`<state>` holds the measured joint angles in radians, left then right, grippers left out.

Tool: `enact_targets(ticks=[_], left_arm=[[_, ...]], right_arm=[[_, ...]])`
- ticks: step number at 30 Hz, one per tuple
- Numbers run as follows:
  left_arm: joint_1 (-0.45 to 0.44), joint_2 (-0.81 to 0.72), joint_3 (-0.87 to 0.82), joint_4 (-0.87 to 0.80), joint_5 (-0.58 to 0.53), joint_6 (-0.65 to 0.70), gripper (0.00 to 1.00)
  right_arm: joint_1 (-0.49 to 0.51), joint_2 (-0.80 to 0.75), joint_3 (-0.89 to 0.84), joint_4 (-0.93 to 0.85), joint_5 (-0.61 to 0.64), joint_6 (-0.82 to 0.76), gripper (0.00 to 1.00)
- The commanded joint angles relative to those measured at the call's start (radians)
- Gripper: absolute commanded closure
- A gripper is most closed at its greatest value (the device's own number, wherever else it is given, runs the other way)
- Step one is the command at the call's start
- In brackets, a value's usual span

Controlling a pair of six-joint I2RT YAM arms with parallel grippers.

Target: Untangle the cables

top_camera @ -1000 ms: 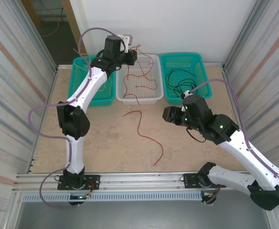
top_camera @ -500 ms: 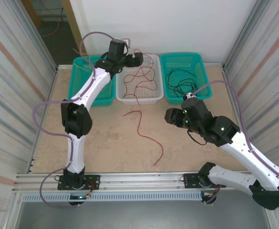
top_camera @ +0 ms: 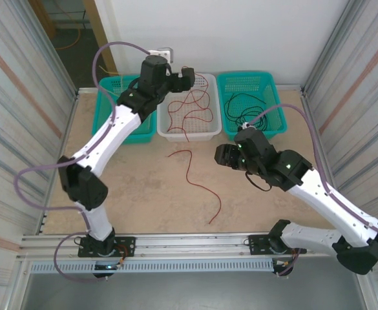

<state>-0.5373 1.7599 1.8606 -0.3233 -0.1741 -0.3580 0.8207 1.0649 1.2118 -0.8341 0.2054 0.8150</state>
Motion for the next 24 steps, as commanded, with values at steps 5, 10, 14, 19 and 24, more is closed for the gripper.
enact_targets(ticks=[5,10,14,19,24], left_arm=[[-0.058,-0.116,-0.1,0.024,0.237,-0.076,0.11],[-0.104,-0.221,-0.198,-0.06,0.355,0.008,0.19],[-0.123,-0.358,-0.341,-0.12,0.359,0.03,0.22],[-0.121,-0.551,-0.578,-0.121,0.252,-0.024,0.23],[-0.116,-0.677,-0.698,-0.161,0.164,-0.08,0.27]], right_arm=[[-0.002,0.05,-0.002,0.038,-0.034,-0.085,0.33],[-0.039,0.06,-0.097,0.076,-0.1,-0.108,0.32],[-0.058,0.115,-0.172,0.106,-0.162,-0.14,0.31],[-0.036,0.259,-0.223,0.086,-0.176,-0.171,0.35],[0.007,0.387,-0.267,0.09,-0.184,-0.155,0.39]])
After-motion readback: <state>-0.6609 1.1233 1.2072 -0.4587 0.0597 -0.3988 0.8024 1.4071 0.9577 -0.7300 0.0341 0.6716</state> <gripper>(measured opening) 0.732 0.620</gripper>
